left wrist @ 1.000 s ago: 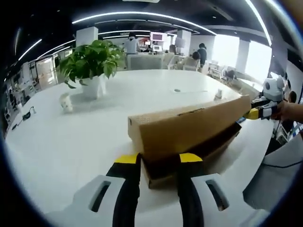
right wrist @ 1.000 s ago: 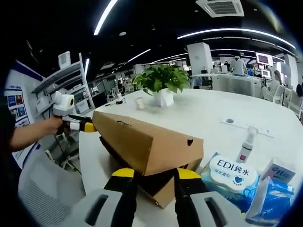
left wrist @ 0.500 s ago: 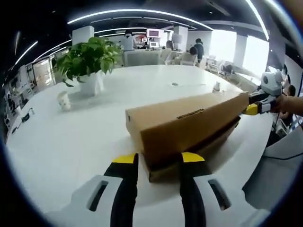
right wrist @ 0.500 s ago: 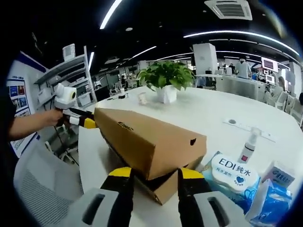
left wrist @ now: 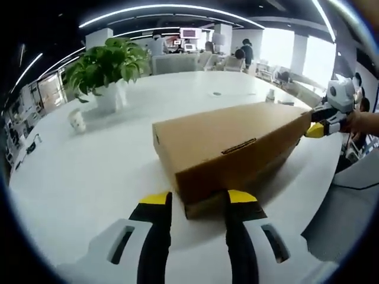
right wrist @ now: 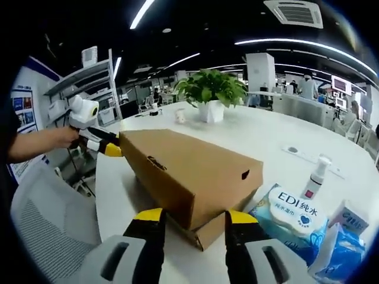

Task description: Operate the shoe box by opening the lid, removing the specified soft item, and placing it in the target area until the item is outside and the box remains undamaged.

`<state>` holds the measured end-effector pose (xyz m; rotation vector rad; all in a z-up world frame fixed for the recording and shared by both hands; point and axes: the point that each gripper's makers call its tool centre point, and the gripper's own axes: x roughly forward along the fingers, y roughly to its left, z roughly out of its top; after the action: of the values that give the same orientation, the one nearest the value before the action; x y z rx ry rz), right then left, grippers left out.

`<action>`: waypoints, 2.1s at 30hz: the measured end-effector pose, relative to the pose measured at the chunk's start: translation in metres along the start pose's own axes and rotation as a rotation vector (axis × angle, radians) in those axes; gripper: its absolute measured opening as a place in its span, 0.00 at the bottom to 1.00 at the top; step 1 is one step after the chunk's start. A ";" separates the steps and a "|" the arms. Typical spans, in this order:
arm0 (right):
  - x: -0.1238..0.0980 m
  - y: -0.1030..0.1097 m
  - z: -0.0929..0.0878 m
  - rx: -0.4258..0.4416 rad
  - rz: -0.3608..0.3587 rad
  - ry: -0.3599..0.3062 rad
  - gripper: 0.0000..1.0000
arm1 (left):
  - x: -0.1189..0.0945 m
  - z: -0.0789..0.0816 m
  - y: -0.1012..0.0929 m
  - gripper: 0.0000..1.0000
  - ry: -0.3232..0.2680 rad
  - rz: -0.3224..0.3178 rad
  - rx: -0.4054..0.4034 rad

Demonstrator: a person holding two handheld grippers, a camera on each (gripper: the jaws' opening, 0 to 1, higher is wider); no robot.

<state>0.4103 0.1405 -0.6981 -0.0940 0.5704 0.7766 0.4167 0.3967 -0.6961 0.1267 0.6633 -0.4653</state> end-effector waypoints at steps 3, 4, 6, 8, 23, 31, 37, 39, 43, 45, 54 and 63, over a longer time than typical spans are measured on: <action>0.001 0.000 -0.002 -0.012 -0.001 0.005 0.38 | 0.001 -0.002 -0.001 0.35 0.008 0.000 0.007; 0.001 0.000 -0.003 -0.013 -0.001 0.007 0.38 | 0.002 -0.003 -0.001 0.35 0.011 -0.001 0.008; 0.002 0.001 -0.004 -0.018 -0.002 0.010 0.38 | 0.003 -0.005 -0.003 0.35 0.015 -0.004 0.011; 0.003 0.001 -0.005 -0.021 -0.002 0.010 0.39 | 0.004 -0.006 -0.003 0.35 0.019 -0.007 0.012; 0.008 0.000 -0.013 -0.049 -0.012 0.027 0.40 | 0.011 -0.014 -0.005 0.35 0.041 -0.015 0.003; 0.010 -0.001 -0.016 -0.058 -0.018 0.037 0.40 | 0.015 -0.019 -0.005 0.35 0.055 -0.018 -0.003; 0.007 -0.003 -0.012 -0.058 -0.021 0.023 0.40 | 0.014 -0.022 -0.005 0.35 0.066 -0.019 -0.013; 0.006 -0.003 -0.011 -0.055 -0.020 0.020 0.40 | 0.013 -0.022 -0.005 0.36 0.063 -0.017 -0.015; 0.004 -0.004 -0.008 -0.062 -0.020 0.015 0.40 | 0.010 -0.021 -0.004 0.36 0.060 -0.014 -0.009; 0.003 -0.004 -0.008 -0.068 -0.018 0.015 0.41 | 0.009 -0.019 -0.003 0.37 0.055 -0.013 -0.010; 0.001 -0.003 -0.001 -0.083 -0.013 0.000 0.42 | 0.003 -0.005 -0.004 0.37 0.021 -0.015 0.017; 0.007 0.002 0.000 -0.119 -0.021 -0.001 0.41 | 0.005 -0.001 -0.006 0.39 -0.004 -0.028 0.043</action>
<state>0.4132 0.1464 -0.7016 -0.2088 0.5212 0.7899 0.4166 0.3894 -0.7002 0.1572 0.6519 -0.5066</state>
